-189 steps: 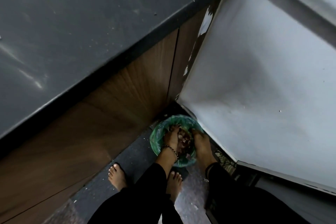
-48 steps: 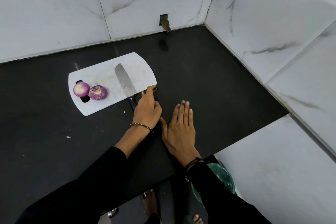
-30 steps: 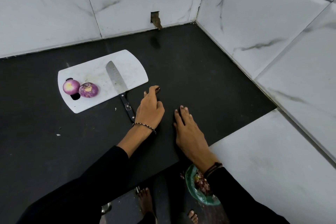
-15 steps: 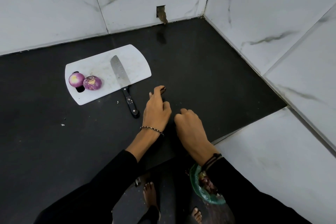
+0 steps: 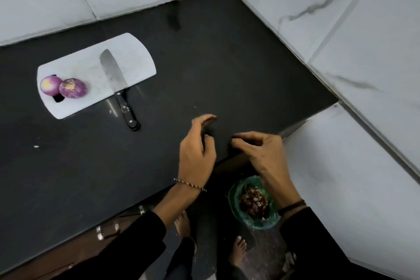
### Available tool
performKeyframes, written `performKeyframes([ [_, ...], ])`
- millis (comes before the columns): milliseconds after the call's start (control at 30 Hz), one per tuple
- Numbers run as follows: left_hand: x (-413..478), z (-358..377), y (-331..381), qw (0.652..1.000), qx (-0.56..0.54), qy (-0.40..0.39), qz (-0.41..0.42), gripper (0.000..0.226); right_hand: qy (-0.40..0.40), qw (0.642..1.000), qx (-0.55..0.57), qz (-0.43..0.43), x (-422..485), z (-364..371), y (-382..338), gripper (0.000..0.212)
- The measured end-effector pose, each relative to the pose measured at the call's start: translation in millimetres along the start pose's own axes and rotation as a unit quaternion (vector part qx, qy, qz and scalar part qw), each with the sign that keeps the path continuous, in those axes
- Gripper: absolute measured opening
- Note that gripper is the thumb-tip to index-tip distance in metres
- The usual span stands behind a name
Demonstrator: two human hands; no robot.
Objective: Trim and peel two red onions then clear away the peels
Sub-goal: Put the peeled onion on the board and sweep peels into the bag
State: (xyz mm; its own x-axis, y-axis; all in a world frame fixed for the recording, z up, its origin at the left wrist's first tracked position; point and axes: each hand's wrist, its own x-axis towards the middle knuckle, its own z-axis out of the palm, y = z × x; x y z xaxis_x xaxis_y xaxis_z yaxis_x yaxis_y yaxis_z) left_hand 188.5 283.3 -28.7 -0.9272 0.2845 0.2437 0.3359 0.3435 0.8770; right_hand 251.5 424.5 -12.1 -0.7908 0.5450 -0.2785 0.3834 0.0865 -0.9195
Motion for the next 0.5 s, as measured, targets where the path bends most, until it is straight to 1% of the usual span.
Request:
performKeyframes([
  [67, -21.9, 23.9, 11.1, 0.999, -0.007, -0.022, 0.032, 0.04, 0.014, 0.998, 0.058, 0.02, -13.2, -24.5, 10.7, 0.01],
  [133, -41.8, 50.9, 20.3, 0.997, -0.024, -0.045, 0.049, 0.04, 0.04, 0.995, 0.086, 0.039, -24.3, -48.3, 26.4, 0.01],
  [200, -56.0, 71.6, 21.6, 0.995, -0.031, -0.071, 0.062, 0.039, 0.068, 0.993, 0.071, 0.06, -29.9, -64.1, 48.9, 0.01],
  [267, -68.2, 96.4, 14.6, 0.991, -0.036, -0.116, 0.056, 0.038, 0.09, 0.991, 0.04, 0.087, -27.9, -78.8, 85.2, 0.009],
  [333, -79.3, 119.7, -0.7, 0.983, -0.028, -0.184, 0.003, 0.038, 0.099, 0.989, -0.019, 0.112, -20.9, -88.7, 128.5, 0.01],
  [400, -87.3, 142.7, -23.0, 0.968, 0.01, -0.242, -0.07, 0.037, 0.097, 0.984, -0.101, 0.114, -10.9, -94.0, 169.3, 0.015],
  [500, -89.7, 173.0, -49.1, 0.927, 0.09, -0.32, -0.175, 0.041, 0.039, 0.961, -0.26, 0.085, 7.3, -98.1, 217.1, 0.02],
])
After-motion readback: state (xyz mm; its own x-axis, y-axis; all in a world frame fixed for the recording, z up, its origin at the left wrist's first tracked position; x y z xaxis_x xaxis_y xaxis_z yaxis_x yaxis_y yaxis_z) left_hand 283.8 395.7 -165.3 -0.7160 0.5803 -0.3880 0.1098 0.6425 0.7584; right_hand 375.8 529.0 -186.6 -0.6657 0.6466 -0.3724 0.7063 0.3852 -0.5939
